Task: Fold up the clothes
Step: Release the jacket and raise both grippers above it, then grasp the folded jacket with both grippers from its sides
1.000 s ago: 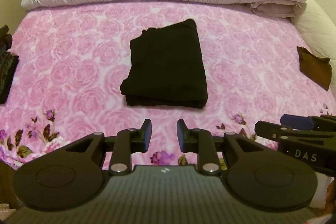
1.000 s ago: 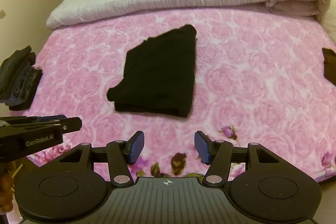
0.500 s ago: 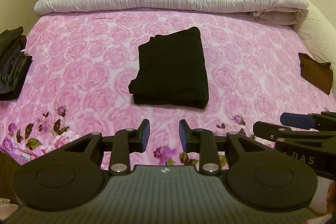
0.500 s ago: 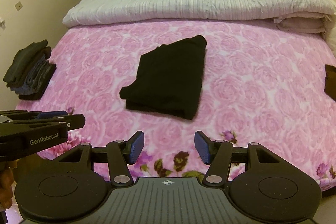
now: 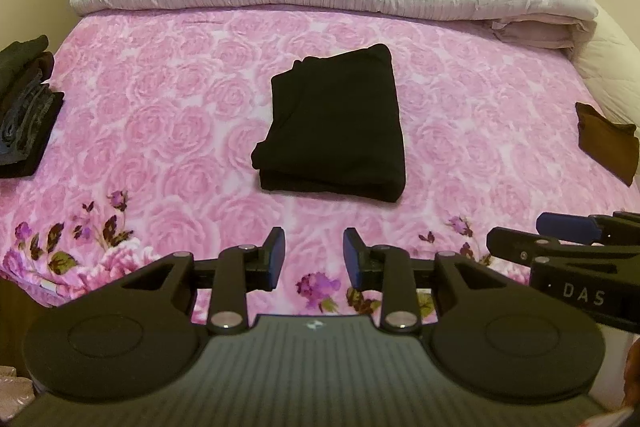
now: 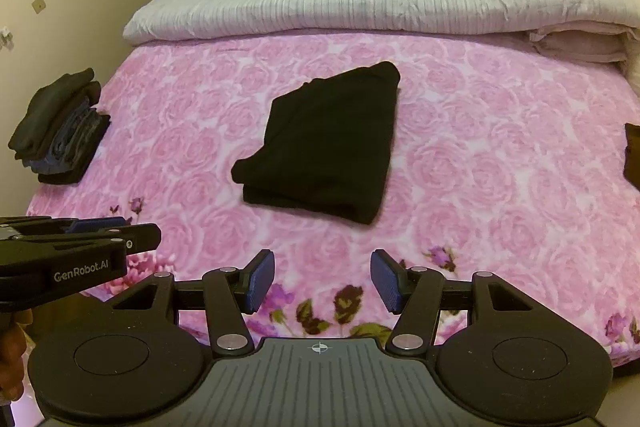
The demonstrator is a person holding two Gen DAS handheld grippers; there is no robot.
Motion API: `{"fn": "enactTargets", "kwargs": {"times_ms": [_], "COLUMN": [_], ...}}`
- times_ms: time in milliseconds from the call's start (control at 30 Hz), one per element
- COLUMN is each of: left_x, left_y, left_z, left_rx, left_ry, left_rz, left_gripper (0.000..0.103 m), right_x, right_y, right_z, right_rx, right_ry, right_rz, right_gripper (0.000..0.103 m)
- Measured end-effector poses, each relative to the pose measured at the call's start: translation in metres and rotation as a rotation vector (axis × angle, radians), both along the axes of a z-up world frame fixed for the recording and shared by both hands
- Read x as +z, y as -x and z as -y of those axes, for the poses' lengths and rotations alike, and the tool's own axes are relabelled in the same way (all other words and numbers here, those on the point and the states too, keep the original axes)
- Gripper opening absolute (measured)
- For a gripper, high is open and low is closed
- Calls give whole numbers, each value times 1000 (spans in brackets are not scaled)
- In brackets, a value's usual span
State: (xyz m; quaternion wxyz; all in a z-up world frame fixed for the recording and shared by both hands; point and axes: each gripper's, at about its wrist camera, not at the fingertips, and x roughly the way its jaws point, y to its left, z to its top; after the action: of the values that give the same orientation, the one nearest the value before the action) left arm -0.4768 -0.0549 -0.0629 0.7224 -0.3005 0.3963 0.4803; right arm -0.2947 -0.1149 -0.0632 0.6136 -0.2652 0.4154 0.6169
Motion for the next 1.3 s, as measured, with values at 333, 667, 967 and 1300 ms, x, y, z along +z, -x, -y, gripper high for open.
{"fn": "enactTargets", "kwargs": {"times_ms": [333,667,967,1300], "left_x": [-33,-105,-214,-294], "left_y": [26,55,79,86], "left_z": [-82,-199,-256,-261], "left_rx": [10,18,247,536], "left_ry": [143,325,509,611], "left_rz": [192,318,503,785], "left_gripper": [30,30,35,36], "right_x": [-34,-98,-167,-253], "right_y": [-16,-58,-77,-109], "right_z": [-56,-101,-122,-118], "right_rx": [-57,-363,-548,-838], "right_ry": [85,184,239,65], "right_rz": [-37,-295,-462,-850], "right_gripper": [57,57,57,57]}}
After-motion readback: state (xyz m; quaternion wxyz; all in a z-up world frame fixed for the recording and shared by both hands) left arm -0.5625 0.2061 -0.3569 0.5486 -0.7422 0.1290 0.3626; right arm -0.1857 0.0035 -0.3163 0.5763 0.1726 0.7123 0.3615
